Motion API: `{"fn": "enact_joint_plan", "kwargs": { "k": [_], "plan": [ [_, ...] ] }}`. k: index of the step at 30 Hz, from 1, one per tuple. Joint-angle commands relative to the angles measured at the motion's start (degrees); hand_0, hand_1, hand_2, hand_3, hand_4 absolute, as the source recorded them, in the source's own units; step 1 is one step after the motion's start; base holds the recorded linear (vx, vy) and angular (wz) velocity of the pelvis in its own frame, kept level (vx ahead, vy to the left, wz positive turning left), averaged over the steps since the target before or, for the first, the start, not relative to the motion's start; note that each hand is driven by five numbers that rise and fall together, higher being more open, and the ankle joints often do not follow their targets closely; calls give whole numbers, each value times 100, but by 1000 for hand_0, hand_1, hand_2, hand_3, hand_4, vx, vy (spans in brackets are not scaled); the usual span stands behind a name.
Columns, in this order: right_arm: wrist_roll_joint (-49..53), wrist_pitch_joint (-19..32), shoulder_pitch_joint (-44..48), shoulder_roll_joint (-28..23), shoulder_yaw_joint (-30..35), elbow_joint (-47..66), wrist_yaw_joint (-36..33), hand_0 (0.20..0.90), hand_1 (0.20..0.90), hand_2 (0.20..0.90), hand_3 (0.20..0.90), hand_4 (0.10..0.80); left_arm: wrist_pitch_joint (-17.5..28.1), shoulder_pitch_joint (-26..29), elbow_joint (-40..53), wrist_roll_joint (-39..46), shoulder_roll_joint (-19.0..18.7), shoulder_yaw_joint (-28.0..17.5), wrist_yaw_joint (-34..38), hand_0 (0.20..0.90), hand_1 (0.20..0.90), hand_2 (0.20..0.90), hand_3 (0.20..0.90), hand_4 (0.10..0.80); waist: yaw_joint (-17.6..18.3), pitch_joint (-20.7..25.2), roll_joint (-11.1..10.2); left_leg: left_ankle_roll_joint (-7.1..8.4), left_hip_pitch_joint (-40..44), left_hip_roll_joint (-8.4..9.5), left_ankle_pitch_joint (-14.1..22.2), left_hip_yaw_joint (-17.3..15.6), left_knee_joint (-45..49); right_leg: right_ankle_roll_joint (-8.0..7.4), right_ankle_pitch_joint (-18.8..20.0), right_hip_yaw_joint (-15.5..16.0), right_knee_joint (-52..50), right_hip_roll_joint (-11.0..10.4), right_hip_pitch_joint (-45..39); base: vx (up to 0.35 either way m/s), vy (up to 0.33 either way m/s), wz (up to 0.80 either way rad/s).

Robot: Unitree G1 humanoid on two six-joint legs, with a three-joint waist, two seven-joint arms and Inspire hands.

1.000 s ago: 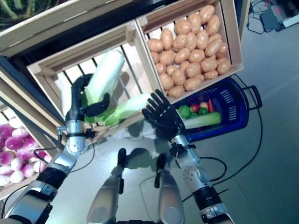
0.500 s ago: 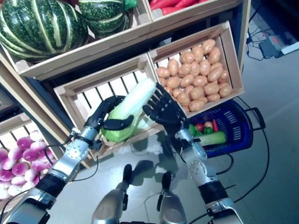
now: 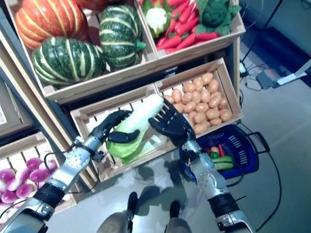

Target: Put vegetables into the basket

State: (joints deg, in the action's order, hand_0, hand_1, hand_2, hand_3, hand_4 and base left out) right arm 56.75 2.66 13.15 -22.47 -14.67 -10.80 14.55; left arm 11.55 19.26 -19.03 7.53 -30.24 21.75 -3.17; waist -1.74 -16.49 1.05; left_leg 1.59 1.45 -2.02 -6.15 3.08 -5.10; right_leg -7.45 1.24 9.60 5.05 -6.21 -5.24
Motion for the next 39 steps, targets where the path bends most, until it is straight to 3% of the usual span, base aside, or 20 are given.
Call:
{"fn": "enact_joint_plan", "kwargs": {
  "k": [1,9,20,29,34,39],
  "plan": [
    [356,256,307,329,-537,801,564,900,900,900,900,800,328,217,218,-430,151,708,-516,300,300,300,300,400,-25,885,-128,-111,250,196,651,-72,10,51,-60,-44,-477,-201,134,52,2,-2],
    [567,420,290,524,-703,937,597,900,900,900,900,800,-107,234,105,-1170,51,980,-562,300,300,300,300,400,-15,947,-107,-131,286,203,706,-87,10,17,-74,-91,-429,-230,90,39,7,-3],
    [590,660,164,646,-763,968,142,900,900,900,900,800,-129,237,306,-2759,-167,1074,593,300,300,300,300,400,-16,1043,-106,-118,191,178,678,-110,10,-8,-6,-118,-304,-267,135,2,2,-1],
    [429,1002,248,747,-703,734,-553,900,900,900,900,800,-180,272,401,-3155,-194,1157,1177,300,300,300,300,400,-9,1073,-106,-110,176,169,702,-128,10,-2,6,-129,-268,-266,157,0,0,0],
    [650,1046,240,880,-571,511,-1228,900,900,900,900,800,-199,247,472,-3264,-191,1152,1398,300,300,300,300,400,-8,1094,-112,-104,194,159,707,-140,10,-3,15,-136,-255,-283,138,0,0,0],
    [707,1460,315,1086,-511,531,-2026,900,900,900,900,800,-281,248,446,-3208,-167,1247,1534,300,300,300,300,400,8,1097,-102,-112,194,161,710,-172,10,-5,30,-168,-259,-290,157,0,0,0]
  ]
}}
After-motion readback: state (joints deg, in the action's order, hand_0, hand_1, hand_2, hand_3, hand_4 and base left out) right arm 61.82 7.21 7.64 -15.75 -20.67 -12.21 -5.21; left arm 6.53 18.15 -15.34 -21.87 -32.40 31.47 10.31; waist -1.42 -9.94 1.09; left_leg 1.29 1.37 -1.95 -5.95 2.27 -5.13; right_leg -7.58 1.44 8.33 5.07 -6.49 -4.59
